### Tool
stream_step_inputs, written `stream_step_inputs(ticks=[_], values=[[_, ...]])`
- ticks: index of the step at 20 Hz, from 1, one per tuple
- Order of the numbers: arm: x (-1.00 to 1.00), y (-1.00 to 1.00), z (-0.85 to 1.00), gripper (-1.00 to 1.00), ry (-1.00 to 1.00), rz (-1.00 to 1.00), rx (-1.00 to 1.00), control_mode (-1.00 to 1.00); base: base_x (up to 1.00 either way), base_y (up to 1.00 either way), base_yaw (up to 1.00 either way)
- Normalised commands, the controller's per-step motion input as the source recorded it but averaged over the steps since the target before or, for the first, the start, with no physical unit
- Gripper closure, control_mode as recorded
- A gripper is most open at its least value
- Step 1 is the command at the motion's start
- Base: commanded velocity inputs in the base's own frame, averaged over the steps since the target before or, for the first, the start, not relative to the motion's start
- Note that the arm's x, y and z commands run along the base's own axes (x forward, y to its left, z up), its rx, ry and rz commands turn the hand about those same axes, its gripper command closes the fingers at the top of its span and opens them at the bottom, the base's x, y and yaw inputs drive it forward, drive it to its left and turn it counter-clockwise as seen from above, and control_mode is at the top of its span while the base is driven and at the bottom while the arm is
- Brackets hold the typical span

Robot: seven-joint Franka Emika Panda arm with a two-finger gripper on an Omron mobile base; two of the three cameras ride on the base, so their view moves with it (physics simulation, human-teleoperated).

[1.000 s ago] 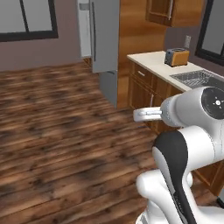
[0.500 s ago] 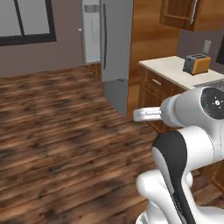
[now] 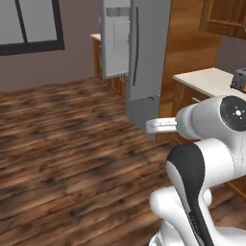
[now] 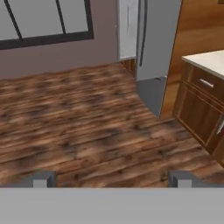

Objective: Retrieve the bottle and the shaker from the cabinet and place them next to the mixing bowl on the counter. Then add garlic from the fridge to the mixing bowl.

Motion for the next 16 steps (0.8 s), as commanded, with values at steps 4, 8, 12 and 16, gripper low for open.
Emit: stream_step_inputs(ticks=[4, 8, 12, 16], values=[[0.0, 0.0, 0.0, -1.0, 0.0, 0.0, 0.0, 1.0, 1.0, 0.78, -0.26], [0.0, 0.0, 0.0, -1.0, 0.0, 0.0, 0.0, 1.0, 1.0, 0.91, -0.37], [0.0, 0.0, 0.0, -1.0, 0.0, 0.0, 0.0, 1.0, 1.0, 0.94, -0.43], [0.0, 0.0, 0.0, -1.0, 0.0, 0.0, 0.0, 1.0, 1.0, 1.0, -0.45]])
